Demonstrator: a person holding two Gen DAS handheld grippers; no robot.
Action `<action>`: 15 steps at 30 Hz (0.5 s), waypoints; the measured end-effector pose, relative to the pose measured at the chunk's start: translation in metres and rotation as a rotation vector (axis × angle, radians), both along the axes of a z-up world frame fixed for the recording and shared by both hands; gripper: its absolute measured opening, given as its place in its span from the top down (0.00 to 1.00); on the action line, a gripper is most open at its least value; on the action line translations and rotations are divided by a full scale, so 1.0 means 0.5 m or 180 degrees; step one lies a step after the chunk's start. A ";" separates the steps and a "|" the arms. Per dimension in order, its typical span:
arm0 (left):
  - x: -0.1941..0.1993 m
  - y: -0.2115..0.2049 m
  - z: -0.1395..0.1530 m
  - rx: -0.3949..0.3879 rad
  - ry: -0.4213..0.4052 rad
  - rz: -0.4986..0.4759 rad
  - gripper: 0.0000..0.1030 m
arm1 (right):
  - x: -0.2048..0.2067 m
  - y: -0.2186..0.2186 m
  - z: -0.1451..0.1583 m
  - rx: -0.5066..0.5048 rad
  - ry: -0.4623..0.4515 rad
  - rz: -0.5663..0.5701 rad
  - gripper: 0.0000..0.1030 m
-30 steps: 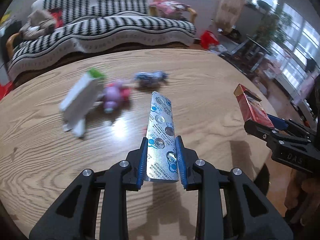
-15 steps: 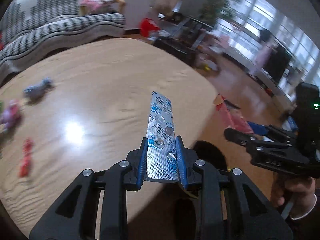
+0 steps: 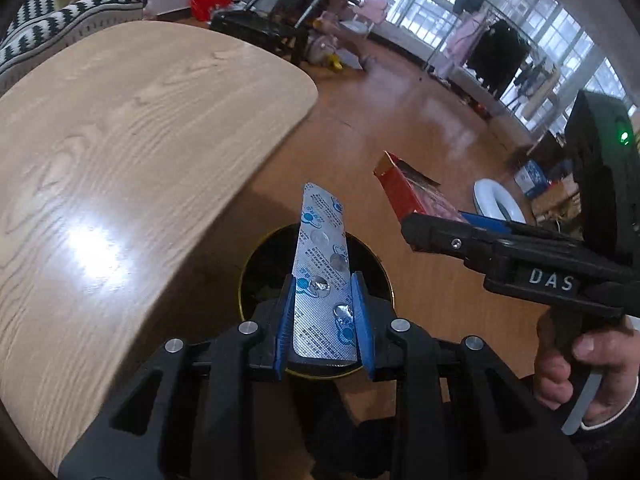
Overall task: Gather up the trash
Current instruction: 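Carry blister pack and red box over the bin and open both tools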
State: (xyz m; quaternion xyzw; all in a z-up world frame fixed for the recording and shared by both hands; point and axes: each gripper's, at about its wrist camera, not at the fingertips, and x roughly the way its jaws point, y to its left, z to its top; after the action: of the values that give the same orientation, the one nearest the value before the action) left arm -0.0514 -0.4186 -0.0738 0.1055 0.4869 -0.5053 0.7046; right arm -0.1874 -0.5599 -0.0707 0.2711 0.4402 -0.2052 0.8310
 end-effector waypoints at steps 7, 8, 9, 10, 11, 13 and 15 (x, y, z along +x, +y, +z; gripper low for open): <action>0.011 -0.047 -0.013 0.0032 0.0054 -0.0041 0.74 | -0.003 -0.007 0.000 -0.0016 0.0033 -0.0061 0.36; 0.012 -0.060 -0.011 0.0037 0.0056 -0.0045 0.74 | -0.006 -0.010 0.000 -0.0022 0.0031 -0.0069 0.36; 0.012 -0.065 -0.012 0.0041 0.0056 -0.0050 0.74 | -0.007 -0.010 0.001 -0.0029 0.0030 -0.0075 0.36; 0.011 -0.066 -0.016 0.0045 0.0059 -0.0057 0.74 | -0.009 -0.011 0.000 -0.0034 0.0030 -0.0080 0.36; 0.010 -0.071 -0.020 0.0054 0.0059 -0.0069 0.74 | -0.012 -0.012 0.000 -0.0037 0.0032 -0.0087 0.36; 0.012 -0.082 -0.027 0.0069 0.0048 -0.0071 0.74 | -0.015 -0.013 -0.001 -0.0038 0.0045 -0.0106 0.36; 0.012 -0.088 -0.032 0.0096 0.0069 -0.0093 0.74 | -0.014 -0.016 -0.003 -0.0036 0.0071 -0.0124 0.36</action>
State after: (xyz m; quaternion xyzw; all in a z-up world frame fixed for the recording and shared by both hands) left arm -0.0455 -0.4624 -0.0900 0.1178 0.5004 -0.5093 0.6902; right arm -0.1945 -0.5678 -0.0724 0.2726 0.4429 -0.2269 0.8234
